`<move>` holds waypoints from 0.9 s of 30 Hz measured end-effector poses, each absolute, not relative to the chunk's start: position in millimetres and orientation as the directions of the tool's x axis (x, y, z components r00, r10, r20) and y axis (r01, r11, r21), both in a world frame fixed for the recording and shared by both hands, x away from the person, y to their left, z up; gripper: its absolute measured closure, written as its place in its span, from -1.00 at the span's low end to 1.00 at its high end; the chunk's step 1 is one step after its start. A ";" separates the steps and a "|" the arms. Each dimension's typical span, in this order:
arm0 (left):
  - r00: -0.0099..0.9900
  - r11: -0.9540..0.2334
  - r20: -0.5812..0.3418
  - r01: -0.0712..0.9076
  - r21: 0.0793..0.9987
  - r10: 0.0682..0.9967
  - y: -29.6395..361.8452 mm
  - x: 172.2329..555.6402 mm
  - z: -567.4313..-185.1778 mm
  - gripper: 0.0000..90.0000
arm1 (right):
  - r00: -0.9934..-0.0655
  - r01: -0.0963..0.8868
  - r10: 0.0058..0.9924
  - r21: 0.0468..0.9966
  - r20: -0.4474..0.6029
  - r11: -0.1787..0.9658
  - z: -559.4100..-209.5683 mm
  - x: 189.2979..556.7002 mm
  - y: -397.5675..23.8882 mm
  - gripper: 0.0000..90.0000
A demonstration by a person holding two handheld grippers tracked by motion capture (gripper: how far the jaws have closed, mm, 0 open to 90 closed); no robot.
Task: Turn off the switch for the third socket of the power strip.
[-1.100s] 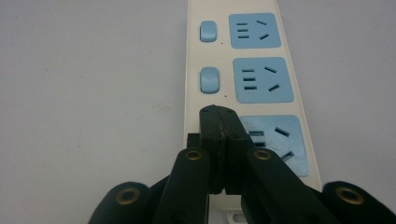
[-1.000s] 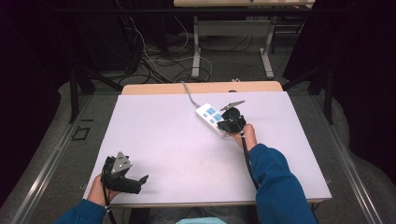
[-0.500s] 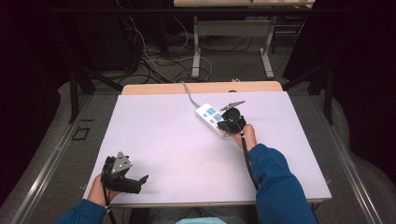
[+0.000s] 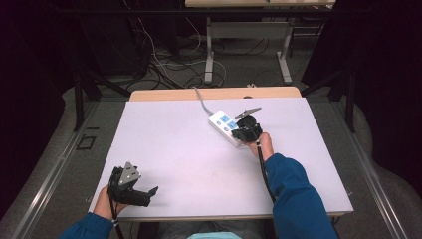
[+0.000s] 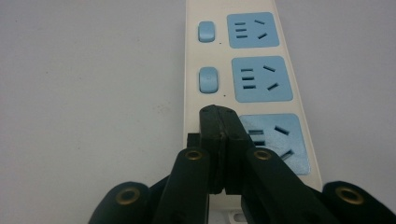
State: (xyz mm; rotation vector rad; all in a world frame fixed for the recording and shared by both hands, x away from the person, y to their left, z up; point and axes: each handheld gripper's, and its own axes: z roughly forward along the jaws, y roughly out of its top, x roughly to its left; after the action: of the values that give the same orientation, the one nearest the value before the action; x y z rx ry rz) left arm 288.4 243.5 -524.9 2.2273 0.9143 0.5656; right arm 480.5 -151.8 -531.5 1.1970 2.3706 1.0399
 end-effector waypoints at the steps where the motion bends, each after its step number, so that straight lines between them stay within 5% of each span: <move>1: 0.662 -0.541 0.139 0.454 0.708 0.736 243.5 288.3 -524.8 -1.00 | -0.613 0.580 0.787 0.713 0.063 0.394 -531.4 480.5 -151.8 1.00; 27: 0.662 -0.536 0.132 0.456 0.710 0.738 243.1 288.2 -525.3 -1.00 | -0.611 0.579 0.789 0.719 0.070 0.384 -532.2 480.4 -151.5 1.00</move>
State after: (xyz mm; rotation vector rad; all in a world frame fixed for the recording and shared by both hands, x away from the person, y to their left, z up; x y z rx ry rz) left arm 288.2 243.1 -525.3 2.2233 0.9189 0.5599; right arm 480.4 -151.5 -532.2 1.2030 2.3635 1.0546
